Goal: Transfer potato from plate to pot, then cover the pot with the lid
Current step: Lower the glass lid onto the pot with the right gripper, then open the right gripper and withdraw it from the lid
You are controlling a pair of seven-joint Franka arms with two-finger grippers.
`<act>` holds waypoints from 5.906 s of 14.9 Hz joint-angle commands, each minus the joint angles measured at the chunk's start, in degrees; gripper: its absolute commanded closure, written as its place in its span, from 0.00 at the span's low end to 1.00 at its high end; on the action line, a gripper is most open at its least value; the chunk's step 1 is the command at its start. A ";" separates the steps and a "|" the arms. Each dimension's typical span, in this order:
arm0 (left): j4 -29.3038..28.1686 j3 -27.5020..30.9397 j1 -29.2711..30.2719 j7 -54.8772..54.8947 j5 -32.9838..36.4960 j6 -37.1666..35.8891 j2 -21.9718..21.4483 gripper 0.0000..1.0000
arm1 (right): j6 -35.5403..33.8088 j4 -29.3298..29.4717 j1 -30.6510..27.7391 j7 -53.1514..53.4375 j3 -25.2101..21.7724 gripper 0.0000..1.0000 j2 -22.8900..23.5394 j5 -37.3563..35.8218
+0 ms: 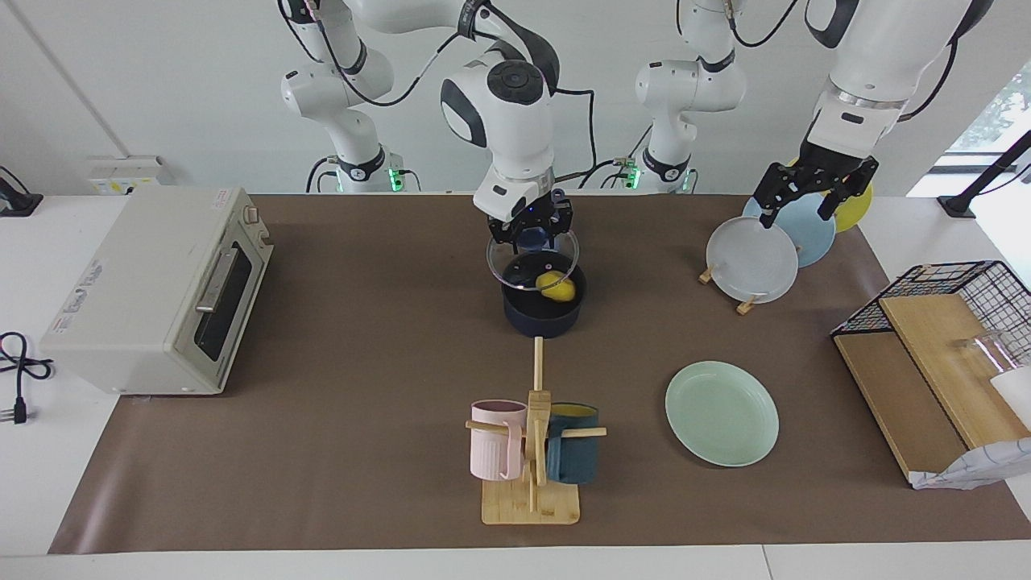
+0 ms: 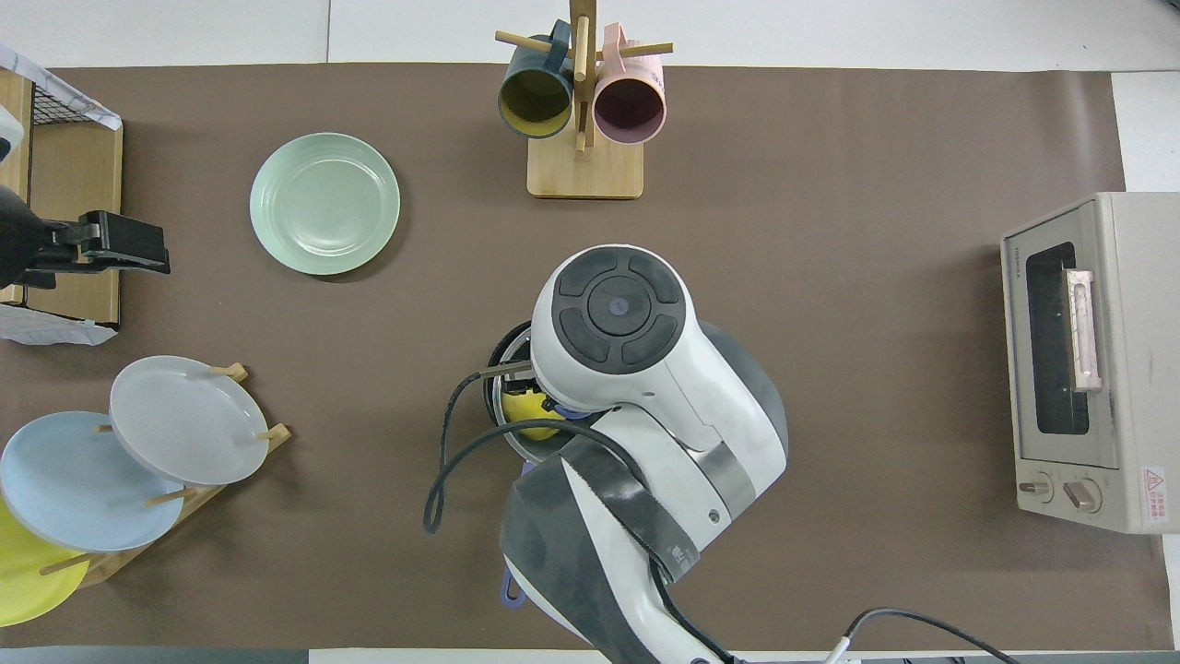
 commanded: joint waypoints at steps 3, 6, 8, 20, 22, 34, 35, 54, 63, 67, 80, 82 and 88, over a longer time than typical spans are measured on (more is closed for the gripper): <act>-0.31 -5.39 3.48 0.74 0.98 -2.97 0.22 0.00 | 3.13 0.94 2.41 3.21 -0.08 1.00 3.37 -3.13; 0.30 -5.66 3.93 0.83 0.89 -2.18 0.48 0.00 | 3.39 2.44 3.82 5.15 -0.08 1.00 6.10 -6.46; 1.53 -5.66 4.28 1.26 0.80 -0.95 0.74 0.00 | 3.31 2.88 3.65 5.15 -0.17 1.00 7.60 -7.26; 0.83 -6.45 5.86 1.79 -1.21 2.92 0.48 0.00 | 5.95 1.74 4.44 6.03 -0.08 1.00 8.40 -8.14; 0.57 -6.45 5.43 1.88 -1.22 2.14 0.31 0.00 | 5.95 1.39 4.44 6.03 -0.08 1.00 8.40 -8.14; 0.40 -4.34 5.60 8.12 -0.78 0.99 0.66 0.00 | 7.97 -0.72 4.53 6.20 -0.08 1.00 8.22 -8.67; -0.39 -4.34 5.51 8.12 -0.78 0.90 0.48 0.00 | 7.97 -0.72 4.62 6.20 -0.08 1.00 8.13 -8.76; -1.02 -3.90 5.34 5.84 -4.20 -2.35 0.04 0.00 | 9.55 -1.34 5.58 9.02 -0.08 0.00 8.05 -12.36; -1.37 -4.17 5.60 5.75 -4.20 -2.09 -0.66 0.00 | 3.85 3.05 1.98 7.61 -0.25 0.00 4.36 -12.01; -1.37 -4.17 5.60 5.84 -4.12 -2.00 -0.66 0.00 | -5.62 8.32 -2.31 3.42 -0.17 0.00 1.37 -11.31; -2.07 -4.17 6.57 6.01 -4.03 1.87 -0.66 0.00 | -24.90 7.90 -31.68 -29.21 -4.02 0.00 -13.04 -3.22; -2.33 -4.17 7.00 6.10 -4.03 1.78 -0.75 0.00 | -25.70 5.54 -32.21 -29.30 -4.82 0.00 -14.10 -3.22; -2.51 -4.08 7.09 5.75 -4.03 0.12 -0.92 0.00 | -20.77 1.21 -31.95 -35.26 -9.65 0.00 -15.69 -3.48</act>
